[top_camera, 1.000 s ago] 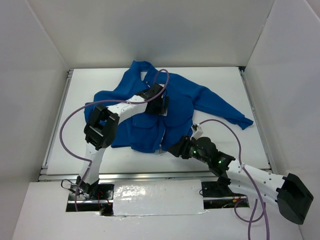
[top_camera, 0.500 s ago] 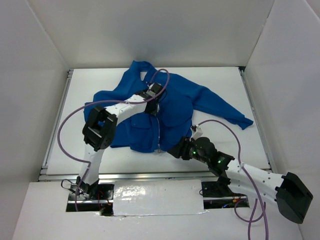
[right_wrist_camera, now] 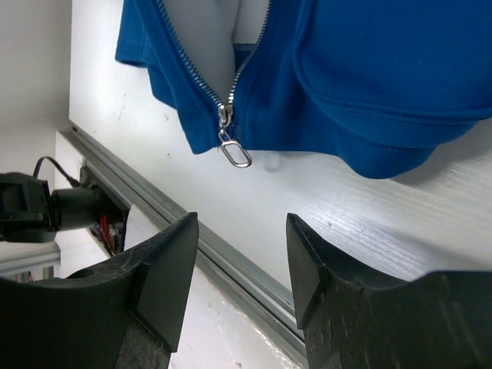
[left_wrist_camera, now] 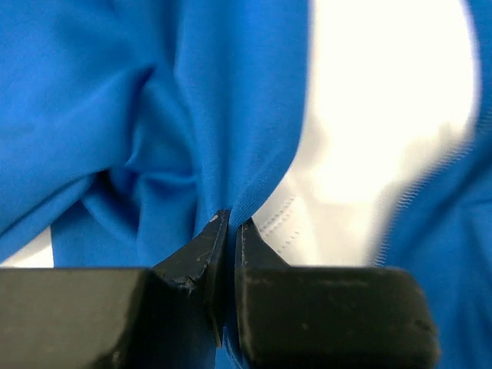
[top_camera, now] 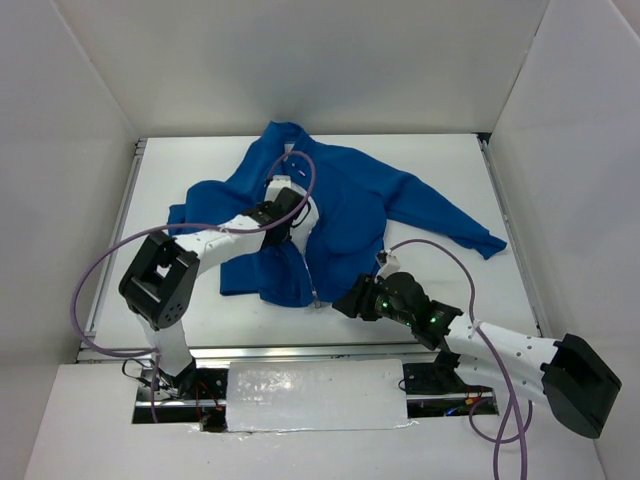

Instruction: Zip up the jacket

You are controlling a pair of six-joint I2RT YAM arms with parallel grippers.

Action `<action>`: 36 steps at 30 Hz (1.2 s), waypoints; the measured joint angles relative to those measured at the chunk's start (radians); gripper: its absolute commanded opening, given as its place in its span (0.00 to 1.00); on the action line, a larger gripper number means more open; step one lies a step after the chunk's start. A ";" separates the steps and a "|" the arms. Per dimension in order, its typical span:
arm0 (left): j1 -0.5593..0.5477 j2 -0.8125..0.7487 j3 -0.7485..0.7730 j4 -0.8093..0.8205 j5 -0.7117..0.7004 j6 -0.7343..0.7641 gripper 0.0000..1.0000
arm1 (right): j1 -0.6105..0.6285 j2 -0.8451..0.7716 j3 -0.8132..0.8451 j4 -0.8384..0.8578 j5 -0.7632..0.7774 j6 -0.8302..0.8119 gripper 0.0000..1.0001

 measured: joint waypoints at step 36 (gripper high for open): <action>-0.022 -0.430 -0.249 0.178 -0.099 -0.177 0.95 | 0.005 0.169 0.130 0.077 -0.072 -0.062 0.56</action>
